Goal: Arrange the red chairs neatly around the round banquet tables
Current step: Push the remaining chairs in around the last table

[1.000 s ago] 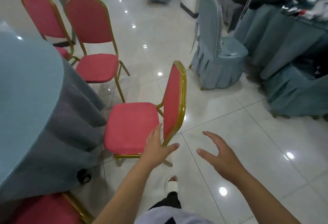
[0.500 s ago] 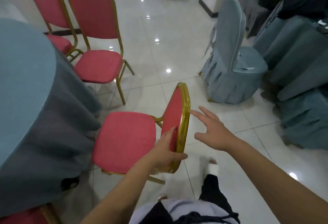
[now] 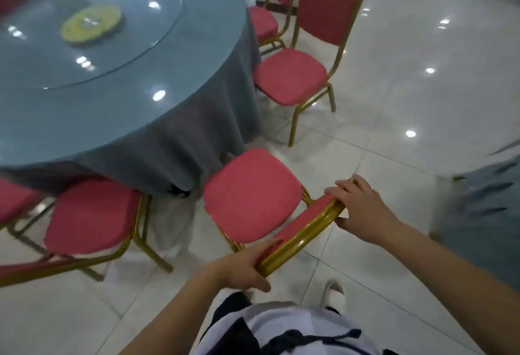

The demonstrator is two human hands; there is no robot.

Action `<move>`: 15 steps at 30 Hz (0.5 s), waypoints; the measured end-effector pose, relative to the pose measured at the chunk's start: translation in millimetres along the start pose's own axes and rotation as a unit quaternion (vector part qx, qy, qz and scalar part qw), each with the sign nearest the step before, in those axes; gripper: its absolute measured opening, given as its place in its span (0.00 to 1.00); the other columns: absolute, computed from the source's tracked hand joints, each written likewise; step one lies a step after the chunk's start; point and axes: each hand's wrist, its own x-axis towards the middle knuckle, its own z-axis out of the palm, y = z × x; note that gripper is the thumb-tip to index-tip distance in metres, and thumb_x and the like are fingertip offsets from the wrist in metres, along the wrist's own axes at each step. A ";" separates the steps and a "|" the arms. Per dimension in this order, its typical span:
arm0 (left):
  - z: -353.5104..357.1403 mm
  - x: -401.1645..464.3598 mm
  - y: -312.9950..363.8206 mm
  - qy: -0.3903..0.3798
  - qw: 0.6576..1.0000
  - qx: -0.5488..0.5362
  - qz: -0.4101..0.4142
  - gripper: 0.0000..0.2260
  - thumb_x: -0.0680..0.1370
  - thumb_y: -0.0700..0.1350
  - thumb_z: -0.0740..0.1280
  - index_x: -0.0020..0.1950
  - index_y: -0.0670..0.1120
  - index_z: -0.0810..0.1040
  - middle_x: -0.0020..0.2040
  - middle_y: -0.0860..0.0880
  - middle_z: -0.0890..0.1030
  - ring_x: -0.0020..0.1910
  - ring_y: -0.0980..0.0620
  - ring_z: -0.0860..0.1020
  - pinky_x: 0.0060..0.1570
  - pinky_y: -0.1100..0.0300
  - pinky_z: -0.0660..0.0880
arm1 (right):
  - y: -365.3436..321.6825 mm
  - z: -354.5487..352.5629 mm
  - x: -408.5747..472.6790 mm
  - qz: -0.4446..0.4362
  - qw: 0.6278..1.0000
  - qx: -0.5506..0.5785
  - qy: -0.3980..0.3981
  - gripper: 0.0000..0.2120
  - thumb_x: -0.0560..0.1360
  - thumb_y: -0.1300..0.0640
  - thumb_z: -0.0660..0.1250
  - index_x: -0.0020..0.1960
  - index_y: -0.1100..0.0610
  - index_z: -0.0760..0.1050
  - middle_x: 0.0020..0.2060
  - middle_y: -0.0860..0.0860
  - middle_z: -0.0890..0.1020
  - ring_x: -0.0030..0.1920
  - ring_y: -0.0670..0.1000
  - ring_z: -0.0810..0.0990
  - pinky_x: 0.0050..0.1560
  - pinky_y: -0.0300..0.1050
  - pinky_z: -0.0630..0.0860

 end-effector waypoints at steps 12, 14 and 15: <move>36.0 -23.5 -13.1 0.298 0.947 -0.109 -0.039 0.27 0.75 0.36 0.62 0.67 0.63 0.74 0.46 0.59 0.77 0.41 0.53 0.80 0.45 0.53 0.81 | -14.4 22.0 51.9 -0.066 0.998 0.016 0.006 0.17 0.65 0.52 0.79 0.50 0.44 0.76 0.55 0.46 0.77 0.68 0.63 0.68 0.74 0.66 0.56; 30.2 -23.3 -13.9 0.303 0.948 -0.091 -0.032 0.25 0.76 0.37 0.61 0.68 0.61 0.73 0.48 0.56 0.78 0.40 0.54 0.77 0.40 0.58 0.79 | -16.9 17.0 56.1 -0.087 0.996 0.014 0.026 0.15 0.65 0.51 0.79 0.47 0.45 0.76 0.50 0.47 0.77 0.62 0.60 0.73 0.76 0.64 0.53; 27.5 -23.5 -15.5 0.302 0.949 -0.085 -0.027 0.25 0.77 0.36 0.61 0.68 0.60 0.73 0.50 0.54 0.79 0.42 0.54 0.77 0.39 0.60 0.78 | -20.2 13.1 56.1 -0.099 0.994 0.004 0.038 0.14 0.65 0.51 0.79 0.46 0.47 0.77 0.47 0.47 0.77 0.58 0.57 0.76 0.76 0.62 0.53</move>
